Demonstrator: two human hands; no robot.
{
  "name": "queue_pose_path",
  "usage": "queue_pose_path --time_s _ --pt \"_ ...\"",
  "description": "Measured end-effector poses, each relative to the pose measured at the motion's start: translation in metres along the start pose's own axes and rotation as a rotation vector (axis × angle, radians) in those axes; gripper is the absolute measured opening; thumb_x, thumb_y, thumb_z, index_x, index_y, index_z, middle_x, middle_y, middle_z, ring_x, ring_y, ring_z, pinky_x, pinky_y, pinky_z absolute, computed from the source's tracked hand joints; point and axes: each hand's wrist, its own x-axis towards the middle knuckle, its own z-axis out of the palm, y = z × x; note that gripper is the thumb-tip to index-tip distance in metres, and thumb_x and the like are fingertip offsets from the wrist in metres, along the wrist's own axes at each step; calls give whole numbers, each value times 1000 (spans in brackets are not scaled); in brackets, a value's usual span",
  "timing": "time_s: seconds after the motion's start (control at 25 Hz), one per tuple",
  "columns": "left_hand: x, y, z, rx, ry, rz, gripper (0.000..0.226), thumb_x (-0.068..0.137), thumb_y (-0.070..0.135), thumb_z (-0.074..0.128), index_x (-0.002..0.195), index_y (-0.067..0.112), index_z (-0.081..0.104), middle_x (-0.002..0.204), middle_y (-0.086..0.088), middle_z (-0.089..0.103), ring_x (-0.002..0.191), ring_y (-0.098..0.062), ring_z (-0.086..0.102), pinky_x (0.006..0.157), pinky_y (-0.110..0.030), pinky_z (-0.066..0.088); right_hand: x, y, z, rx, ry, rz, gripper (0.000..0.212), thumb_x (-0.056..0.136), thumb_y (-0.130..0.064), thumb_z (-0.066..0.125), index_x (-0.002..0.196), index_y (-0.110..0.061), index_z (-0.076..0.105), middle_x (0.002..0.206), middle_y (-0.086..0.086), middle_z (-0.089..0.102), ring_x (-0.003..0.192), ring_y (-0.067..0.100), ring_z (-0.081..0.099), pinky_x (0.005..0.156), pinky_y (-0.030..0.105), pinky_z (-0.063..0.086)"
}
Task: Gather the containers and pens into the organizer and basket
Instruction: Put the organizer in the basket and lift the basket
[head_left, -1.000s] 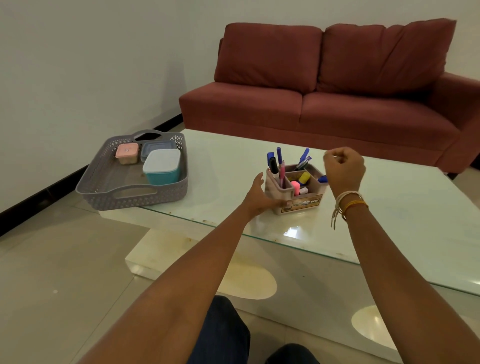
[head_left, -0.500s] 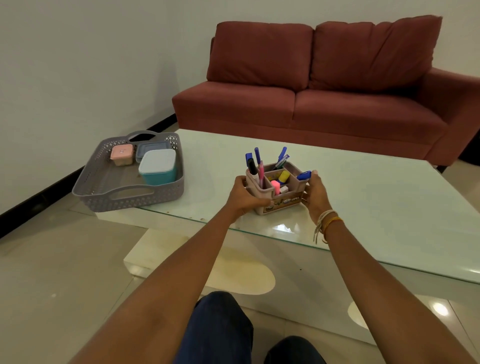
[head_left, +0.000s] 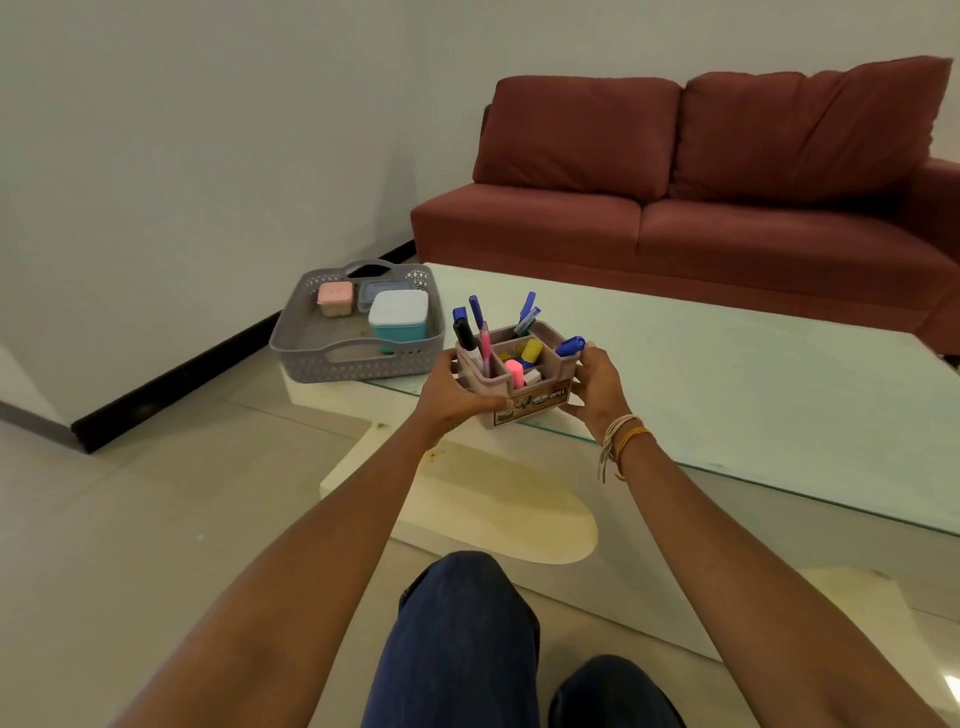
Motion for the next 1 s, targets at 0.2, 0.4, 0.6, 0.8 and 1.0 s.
queue_pose_path --time_s 0.2,0.4,0.6,0.8,1.0 --pt "-11 14 -25 6 111 39 90 56 25 90 133 20 43 117 7 55 103 -8 56 70 -12 44 -6 -17 35 -20 -24 -70 29 98 -41 42 109 -19 58 87 0 63 76 11 60 68 29 52" --pt "10 57 -74 103 230 118 90 62 31 88 139 20 41 121 5 56 102 -10 58 75 -19 51 10 -57 78 -85 -107 -193 10 93 -33 52 94 -27 61 77 -7 66 64 9 66 59 26 56" --pt "43 63 -135 198 458 66 92 51 51 87 126 20 45 120 3 58 108 -16 59 94 -37 52 58 -87 157 -207 -246 -237 20 96 -30 51 108 -15 58 84 -4 61 74 11 58 64 27 47" --pt "64 37 -142 227 891 -116 99 40 71 77 118 22 39 109 2 52 93 -12 57 73 -28 51 92 -61 240 -516 -316 -252 33 99 -16 41 120 3 59 116 22 63 99 26 57 77 25 40" --pt "88 9 -141 350 1011 -291 94 49 62 81 118 15 38 103 -3 48 82 -15 51 61 -29 40 109 -18 243 -966 -170 -442 35 88 -24 51 117 -9 63 117 14 66 109 35 60 93 37 50"
